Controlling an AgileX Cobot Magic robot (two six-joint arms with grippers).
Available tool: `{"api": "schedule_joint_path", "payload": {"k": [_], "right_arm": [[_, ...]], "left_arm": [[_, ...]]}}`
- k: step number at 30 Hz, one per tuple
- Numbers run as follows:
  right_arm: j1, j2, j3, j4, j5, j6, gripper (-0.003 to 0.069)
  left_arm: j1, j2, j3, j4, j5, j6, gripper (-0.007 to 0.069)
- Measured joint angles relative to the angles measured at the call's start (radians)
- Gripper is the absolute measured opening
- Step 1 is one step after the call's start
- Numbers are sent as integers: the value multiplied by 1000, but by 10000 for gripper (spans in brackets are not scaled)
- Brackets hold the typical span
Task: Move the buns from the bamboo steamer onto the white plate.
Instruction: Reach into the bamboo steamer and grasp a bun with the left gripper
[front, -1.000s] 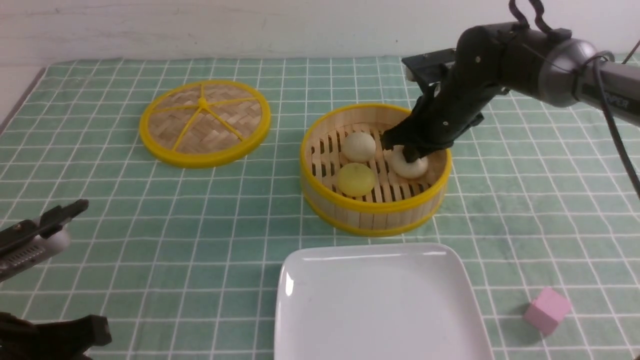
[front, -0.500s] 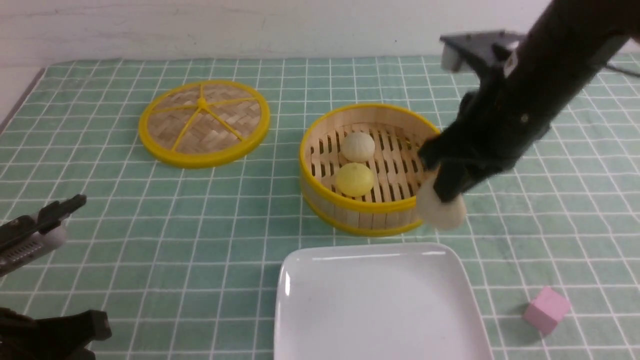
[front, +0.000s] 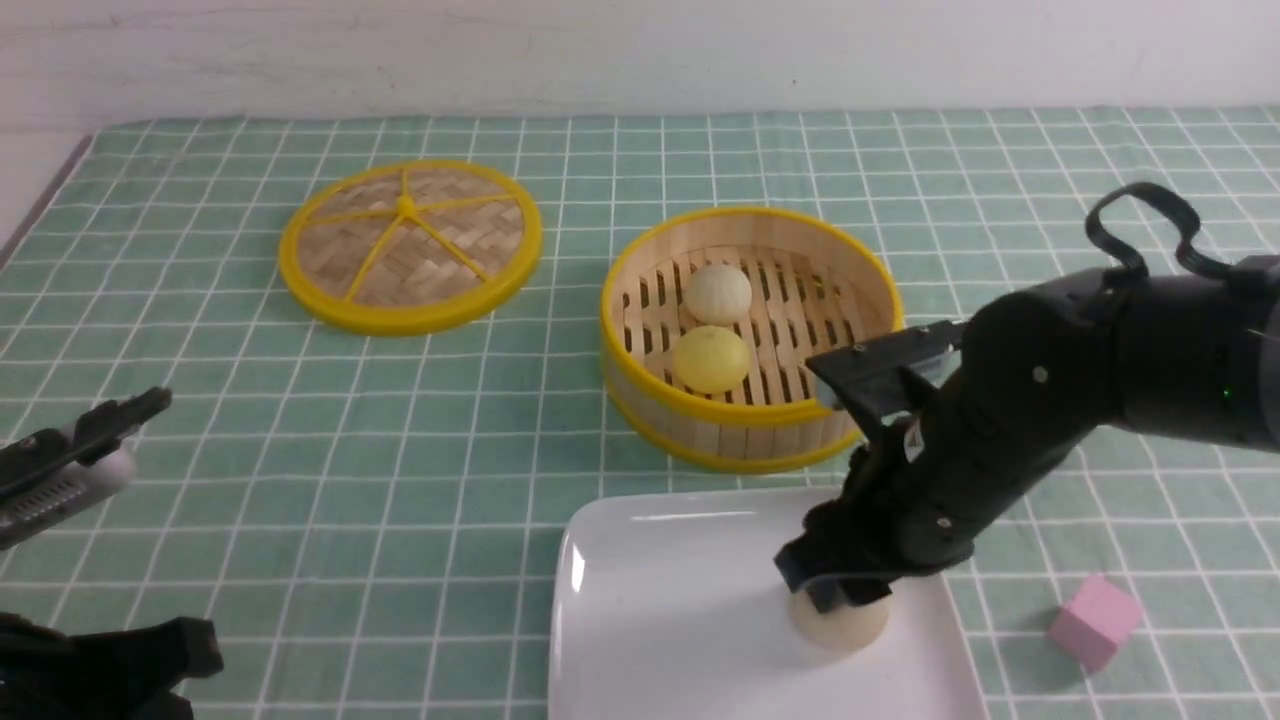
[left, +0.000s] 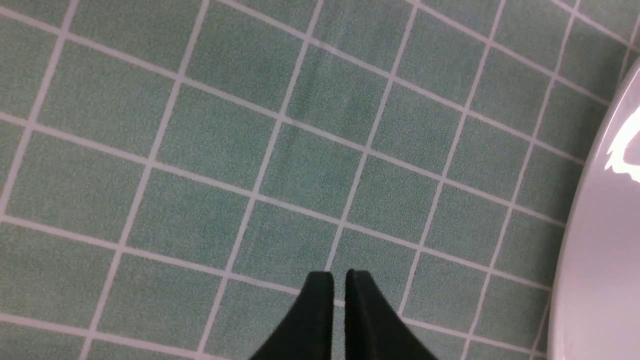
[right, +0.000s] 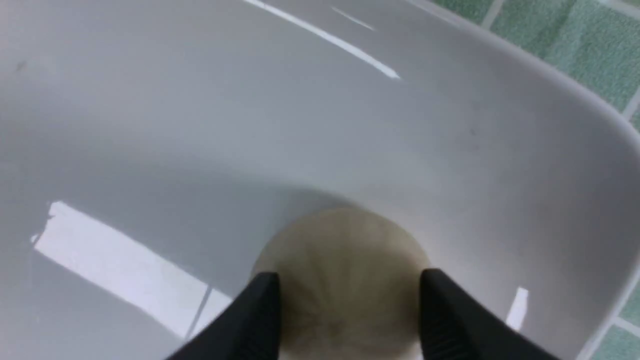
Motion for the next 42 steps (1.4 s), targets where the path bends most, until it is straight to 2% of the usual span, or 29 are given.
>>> {"api": "schedule_joint_path", "payload": {"k": [2, 5, 9, 12, 14, 20, 22, 25, 26, 29, 32, 35, 40, 41, 42], "right_arm": [[0, -26, -18, -27, 35, -1, 444], [0, -92, -61, -83, 111, -1, 429], [0, -280, -104, -213, 292, 0, 251], [0, -457, -75, -286, 419, 0, 52], [0, -552, -38, -307, 459, 0, -5], [0, -898, 176, -323, 432, 0, -15], [0, -1062, 307, -323, 333, 1, -15], [0, -1183, 415, -325, 245, 1, -15], [0, -1262, 491, -325, 186, 1, -15], [0, -1327, 558, -324, 160, 7, -13], [0, -1353, 606, -324, 157, 28, -11], [0, -1353, 616, -324, 158, 35, -9], [0, -1353, 617, -322, 147, 49, -8], [0, -1353, 617, -322, 144, 50, -8], [0, -1353, 617, -322, 144, 50, -8]], "left_arm": [[0, 0, 0, 0, -5, 0, 69], [0, 0, 0, 0, -12, 0, 71], [0, 0, 0, 0, -27, 0, 71], [0, 3, 0, 5, -53, 6, 71], [0, 13, -8, 12, -62, 20, 72], [0, 135, -118, 1, -19, 58, 72], [0, 218, -203, -62, 13, 124, 72], [-17, 291, -265, -151, 28, 209, 72], [-59, 353, -329, -218, 36, 256, 72], [-141, 437, -401, -271, 38, 265, 72], [-283, 579, -533, -285, 40, 248, 76], [-398, 729, -685, -242, 40, 186, 85], [-508, 927, -920, -122, 38, 53, 149], [-541, 1001, -1017, -54, 39, 4, 188], [-544, 1010, -1029, -45, 41, -7, 201]]}}
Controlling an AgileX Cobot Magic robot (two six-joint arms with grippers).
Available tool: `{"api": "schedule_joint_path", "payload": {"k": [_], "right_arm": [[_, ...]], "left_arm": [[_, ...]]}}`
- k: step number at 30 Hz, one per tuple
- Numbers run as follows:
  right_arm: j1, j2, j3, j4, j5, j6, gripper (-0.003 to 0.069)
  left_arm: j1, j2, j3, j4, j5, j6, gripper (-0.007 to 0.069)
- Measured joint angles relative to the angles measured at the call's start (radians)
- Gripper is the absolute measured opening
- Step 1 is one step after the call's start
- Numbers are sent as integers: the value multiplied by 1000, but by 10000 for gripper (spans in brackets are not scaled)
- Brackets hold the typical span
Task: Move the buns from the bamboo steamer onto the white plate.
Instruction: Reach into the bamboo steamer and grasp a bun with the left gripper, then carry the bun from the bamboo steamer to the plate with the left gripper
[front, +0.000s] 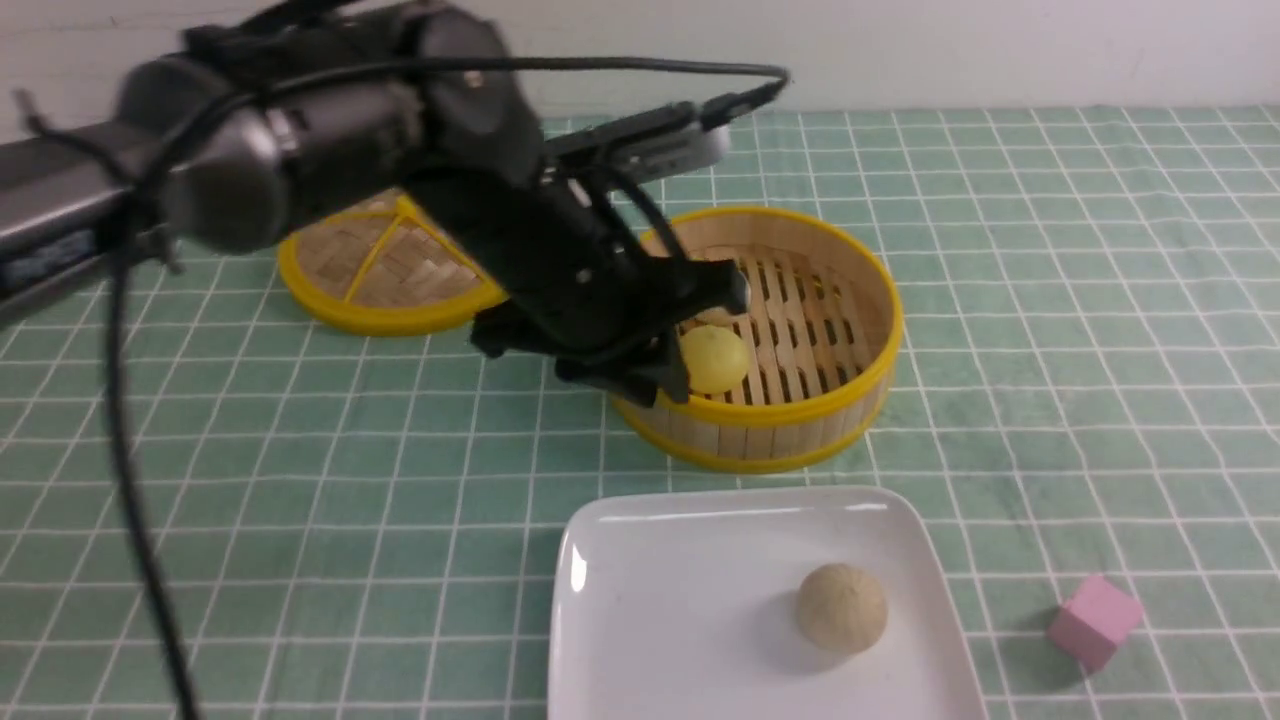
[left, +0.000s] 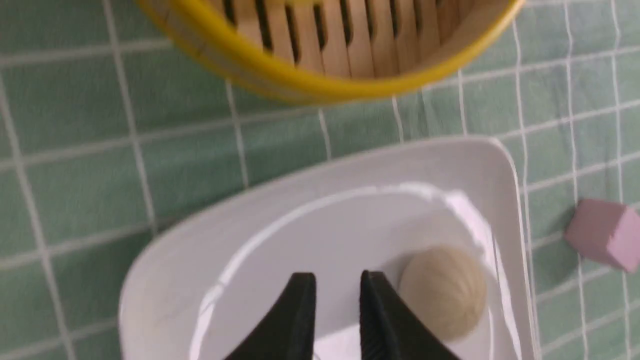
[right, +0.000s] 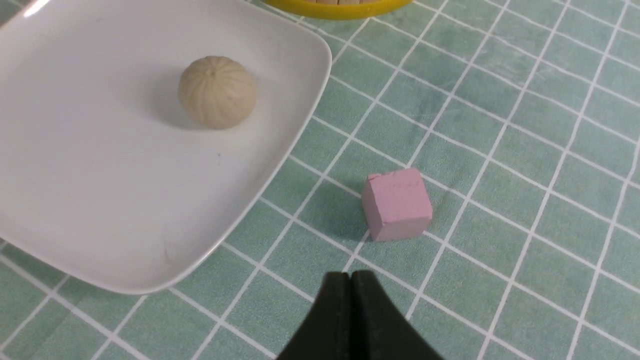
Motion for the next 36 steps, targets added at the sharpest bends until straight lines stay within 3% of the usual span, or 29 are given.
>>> {"api": "schedule_joint_path", "payload": {"k": [3, 7, 13, 18, 21, 22, 23, 25, 29, 36], "right_arm": [[0, 0, 0, 0, 0, 1, -6], [0, 0, 0, 0, 0, 1, -6], [0, 0, 0, 0, 0, 1, -4], [0, 0, 0, 0, 0, 1, 0], [0, 0, 0, 0, 0, 1, 0], [0, 0, 0, 0, 0, 1, 0], [0, 0, 0, 0, 0, 1, 1], [0, 0, 0, 0, 0, 1, 1], [0, 0, 0, 0, 0, 1, 4], [0, -3, 0, -3, 1, 1, 10]], "left_arm": [[-49, 135, -199, 155, 16, -80, 316], [-73, 246, -347, 302, 26, -118, 407], [-75, 332, -404, 366, -21, -123, 420], [-75, 401, -407, 370, -97, -125, 356], [-75, 434, -407, 373, -118, -125, 222], [-75, 435, -408, 373, -121, -125, 210], [-75, 438, -409, 373, -125, -125, 108], [-75, 434, -418, 372, -117, -125, 41], [-75, 400, -431, 365, -52, -125, 23], [-75, 121, -471, 358, 231, -62, 22]]}}
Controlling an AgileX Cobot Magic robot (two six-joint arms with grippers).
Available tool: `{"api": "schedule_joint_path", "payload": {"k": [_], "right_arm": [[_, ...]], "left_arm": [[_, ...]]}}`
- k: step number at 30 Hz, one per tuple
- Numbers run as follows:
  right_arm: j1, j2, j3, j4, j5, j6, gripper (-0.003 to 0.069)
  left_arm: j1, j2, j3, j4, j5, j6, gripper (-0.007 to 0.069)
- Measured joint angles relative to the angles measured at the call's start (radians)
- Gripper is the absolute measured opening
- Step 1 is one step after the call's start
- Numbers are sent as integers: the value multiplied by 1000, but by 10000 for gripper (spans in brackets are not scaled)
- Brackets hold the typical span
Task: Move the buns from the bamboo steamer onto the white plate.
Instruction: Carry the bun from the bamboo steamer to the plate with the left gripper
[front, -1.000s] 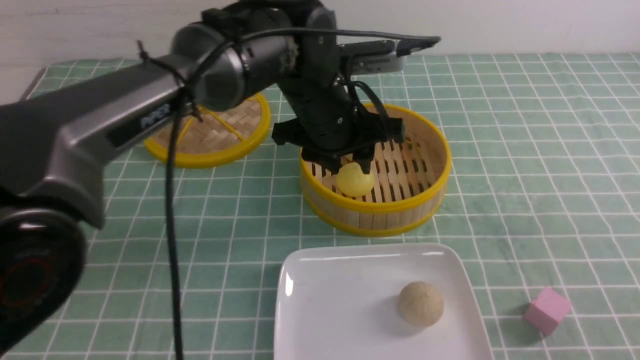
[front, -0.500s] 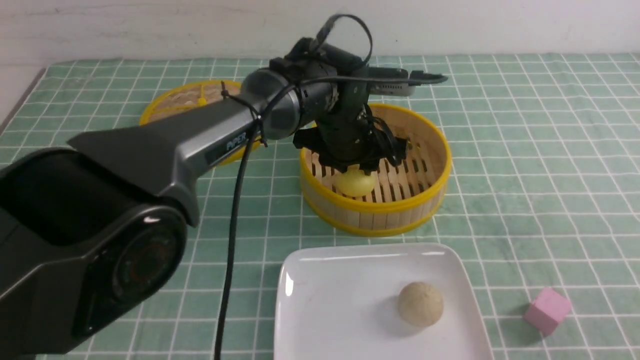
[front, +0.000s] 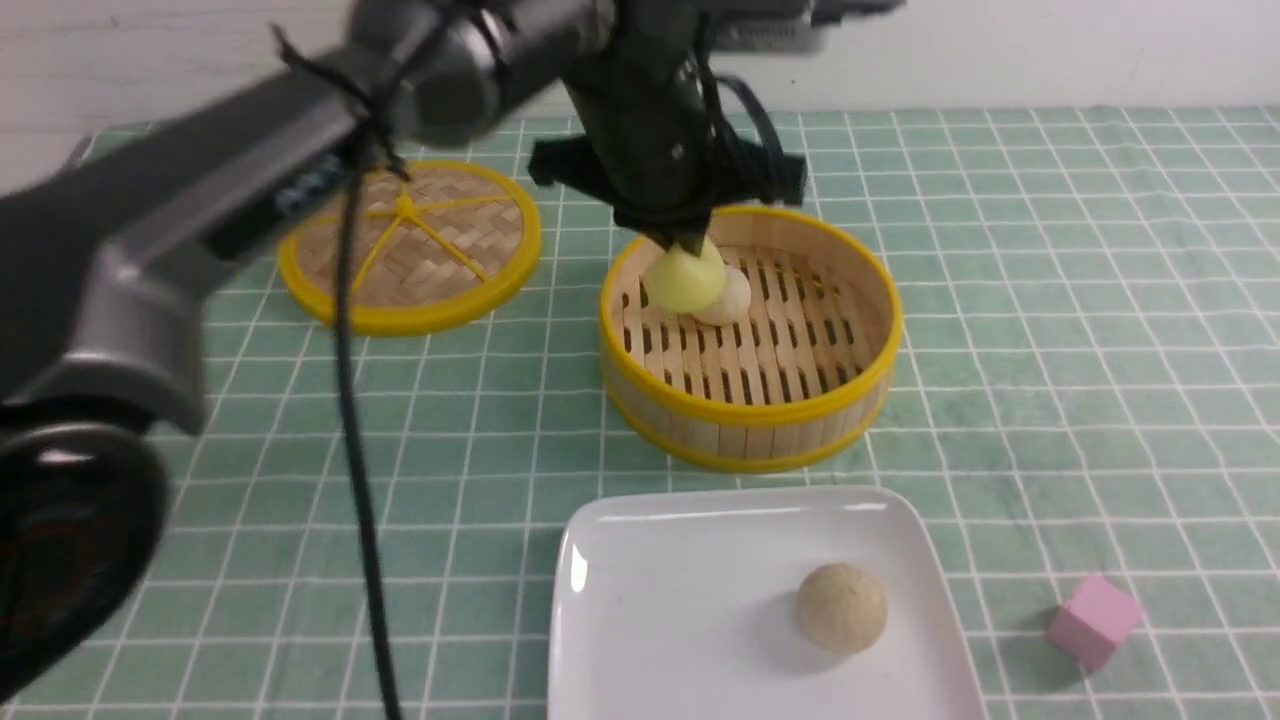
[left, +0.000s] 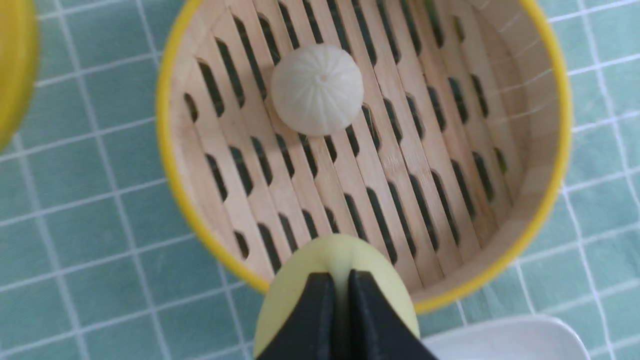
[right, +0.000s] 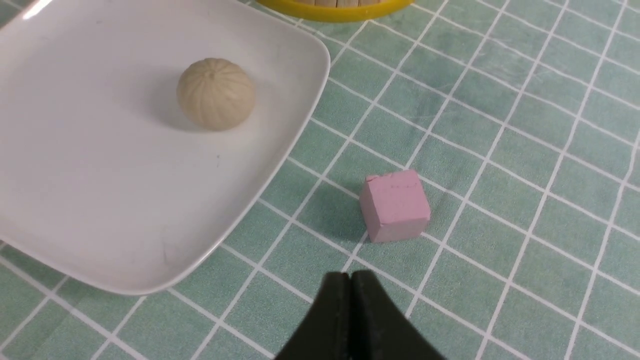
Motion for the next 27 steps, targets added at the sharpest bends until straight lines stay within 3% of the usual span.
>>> {"api": "schedule_joint_path", "payload": {"k": [7, 9, 13, 19, 24, 27], "right_arm": [[0, 0, 0, 0, 0, 0, 17], [0, 0, 0, 0, 0, 0, 18], [0, 0, 0, 0, 0, 0, 24], [0, 0, 0, 0, 0, 0, 31], [0, 0, 0, -5, 0, 0, 33], [0, 0, 0, -10, 0, 0, 34]], "left_arm": [[-72, -155, 252, -30, 45, 38, 22], [-109, -156, 324, -41, 13, 29, 22], [-209, -107, 537, -47, -192, 2, 26], [-211, -55, 570, -29, -283, -58, 46], [-211, -23, 570, -30, -315, -75, 132], [-211, -18, 570, -34, -339, -80, 246]]}}
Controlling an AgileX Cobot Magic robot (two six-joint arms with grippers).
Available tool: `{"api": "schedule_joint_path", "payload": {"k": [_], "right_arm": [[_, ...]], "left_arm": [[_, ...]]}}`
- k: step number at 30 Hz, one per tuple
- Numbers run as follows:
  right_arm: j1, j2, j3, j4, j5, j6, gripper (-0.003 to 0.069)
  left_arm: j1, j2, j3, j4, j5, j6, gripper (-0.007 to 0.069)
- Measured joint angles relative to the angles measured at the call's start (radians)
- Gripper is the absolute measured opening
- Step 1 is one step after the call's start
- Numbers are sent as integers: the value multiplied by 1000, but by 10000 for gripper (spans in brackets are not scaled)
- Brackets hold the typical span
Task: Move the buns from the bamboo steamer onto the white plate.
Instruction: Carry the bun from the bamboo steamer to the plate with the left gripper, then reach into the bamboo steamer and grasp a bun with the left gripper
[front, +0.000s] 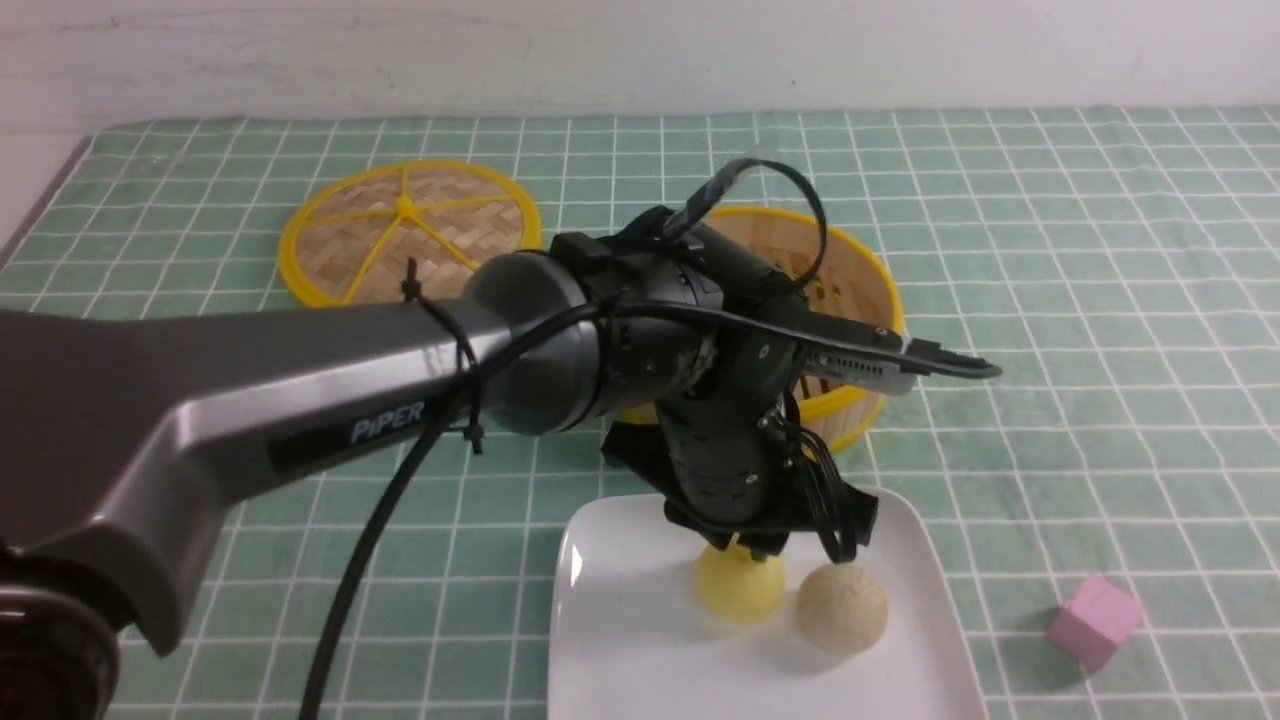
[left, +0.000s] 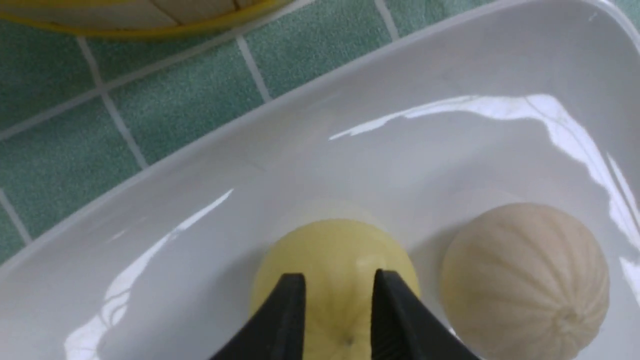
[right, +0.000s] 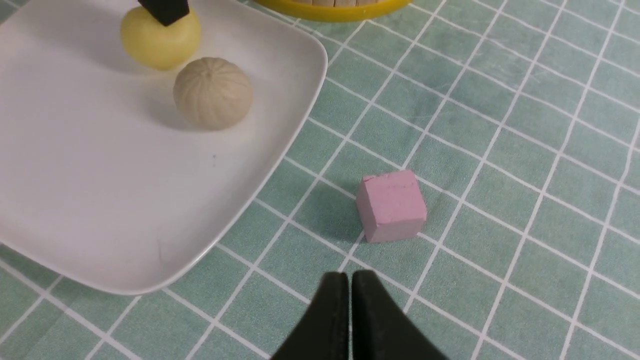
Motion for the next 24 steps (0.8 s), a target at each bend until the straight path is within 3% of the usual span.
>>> {"api": "schedule_joint_path", "payload": {"k": [4, 8, 11, 12, 13, 15, 18, 24], "right_arm": [[0, 0, 0, -8, 0, 0, 37], [0, 0, 0, -12, 0, 0, 40], [0, 0, 0, -14, 0, 0, 46], [0, 0, 0, -14, 0, 0, 47], [0, 0, 0, -17, 0, 0, 49], [0, 0, 0, -20, -1, 0, 52], [0, 0, 0, -20, -1, 0, 55], [0, 0, 0, -20, -1, 0, 62]], "left_arm": [[0, -5, 0, 1, -2, -2, 351], [1, -11, -37, 19, 26, -2, 368], [1, -10, -165, 93, 80, -25, 260], [1, -10, -174, 100, 83, -27, 260], [1, -2, -241, 154, 108, -42, 160], [5, 21, -340, 232, 144, -64, 55], [32, 74, -467, 259, 214, -89, 10], [174, 213, -644, 117, 235, -92, 3]]}}
